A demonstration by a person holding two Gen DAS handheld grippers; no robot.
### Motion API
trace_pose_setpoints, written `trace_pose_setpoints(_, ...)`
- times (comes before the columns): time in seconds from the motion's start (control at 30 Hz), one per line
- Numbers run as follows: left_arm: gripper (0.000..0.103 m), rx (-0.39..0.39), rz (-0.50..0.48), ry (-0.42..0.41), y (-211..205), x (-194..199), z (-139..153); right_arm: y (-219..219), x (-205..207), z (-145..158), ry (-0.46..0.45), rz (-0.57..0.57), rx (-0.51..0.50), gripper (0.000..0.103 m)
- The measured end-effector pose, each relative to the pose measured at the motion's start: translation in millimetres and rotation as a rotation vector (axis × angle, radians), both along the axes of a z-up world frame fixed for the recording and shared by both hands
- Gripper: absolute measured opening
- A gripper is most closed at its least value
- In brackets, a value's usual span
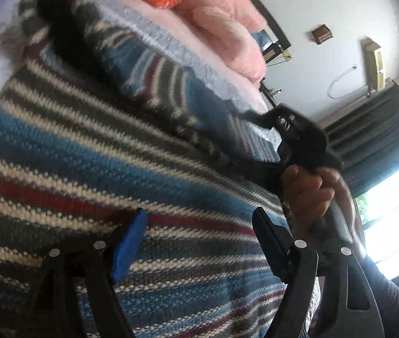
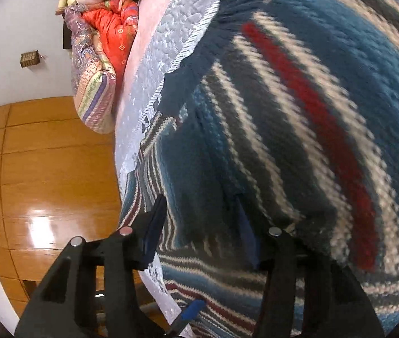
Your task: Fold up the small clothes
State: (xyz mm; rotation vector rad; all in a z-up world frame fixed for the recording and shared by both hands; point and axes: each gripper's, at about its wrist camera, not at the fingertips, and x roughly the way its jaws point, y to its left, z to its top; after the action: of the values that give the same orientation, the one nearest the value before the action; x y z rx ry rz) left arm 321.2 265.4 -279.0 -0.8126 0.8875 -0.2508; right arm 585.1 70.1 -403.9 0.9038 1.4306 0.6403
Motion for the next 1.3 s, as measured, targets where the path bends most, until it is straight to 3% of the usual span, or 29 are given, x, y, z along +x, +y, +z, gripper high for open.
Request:
trace_pose_setpoints(0.03,0.077,-0.015,0.007,0.001,2,-3,-2,4,3,2,-0.008,0.011,-0.017,0.029)
trace_pose_setpoints(0.1,0.077,-0.036,0.014,0.005,7,-3,-5,12,8,14,-0.041,0.034,-0.061,0.008)
trace_pose_setpoints(0.17,0.077,-0.036,0.010,0.006,7,-5,-7,17,11,28,-0.071,0.050,-0.105,0.007)
trace_pose_setpoints(0.33,0.077,-0.028,0.003,0.002,7,-5,-6,19,20,100,-0.212,0.094,-0.177,0.007)
trace_pose_setpoints(0.5,0.077,-0.040,0.000,0.002,7,-8,-10,-4,29,169,-0.348,0.108,-0.255,0.006)
trace_pose_setpoints(0.63,0.077,-0.036,-0.006,0.003,8,-7,-11,-31,37,192,-0.403,0.098,-0.311,0.006)
trace_pose_setpoints(0.83,0.077,-0.032,-0.013,0.005,7,-5,-11,-76,39,160,-0.356,0.057,-0.331,0.006)
trace_pose_setpoints(1.17,0.076,-0.052,-0.016,0.008,11,-5,-10,-113,18,59,-0.251,0.043,-0.408,0.006)
trace_pose_setpoints(1.3,0.076,-0.053,-0.004,0.004,21,1,12,-115,13,31,-0.257,0.071,-0.487,0.010)
